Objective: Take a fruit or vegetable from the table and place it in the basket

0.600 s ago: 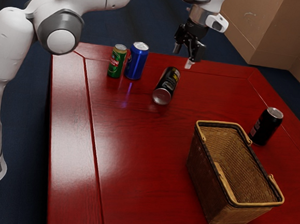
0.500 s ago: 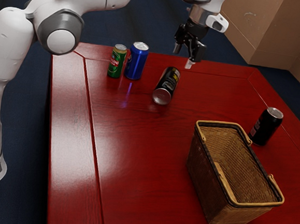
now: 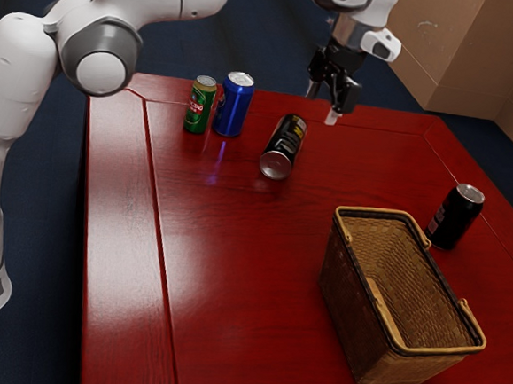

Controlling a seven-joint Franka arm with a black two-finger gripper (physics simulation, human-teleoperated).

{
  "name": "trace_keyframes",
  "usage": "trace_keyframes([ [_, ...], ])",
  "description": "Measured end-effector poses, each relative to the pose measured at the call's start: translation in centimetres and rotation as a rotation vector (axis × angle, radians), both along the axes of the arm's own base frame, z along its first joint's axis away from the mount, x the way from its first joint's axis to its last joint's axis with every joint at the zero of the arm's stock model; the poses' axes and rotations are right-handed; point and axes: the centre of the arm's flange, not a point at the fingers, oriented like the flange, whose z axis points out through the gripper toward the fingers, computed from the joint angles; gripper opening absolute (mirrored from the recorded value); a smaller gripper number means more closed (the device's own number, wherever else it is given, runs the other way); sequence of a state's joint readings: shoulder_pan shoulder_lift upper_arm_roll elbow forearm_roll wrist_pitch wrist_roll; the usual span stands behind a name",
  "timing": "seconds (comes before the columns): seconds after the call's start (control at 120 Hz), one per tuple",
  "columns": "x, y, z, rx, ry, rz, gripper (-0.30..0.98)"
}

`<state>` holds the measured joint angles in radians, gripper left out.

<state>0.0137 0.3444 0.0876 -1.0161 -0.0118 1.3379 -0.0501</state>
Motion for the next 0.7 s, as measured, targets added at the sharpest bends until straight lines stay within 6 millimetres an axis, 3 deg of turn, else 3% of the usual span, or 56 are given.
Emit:
trace_keyframes([
  [0.125,1.3,-4.0,-0.2,-0.037,-0.063,-0.186,0.69],
  [0.2,2.0,-4.9,0.0,-0.102,-0.121,-0.299,0.69],
  [0.45,3.6,-1.1,0.7,-0.341,-0.334,-0.517,0.69],
  [0.7,6.4,0.4,-3.4,-0.328,-0.398,-0.733,0.69],
])
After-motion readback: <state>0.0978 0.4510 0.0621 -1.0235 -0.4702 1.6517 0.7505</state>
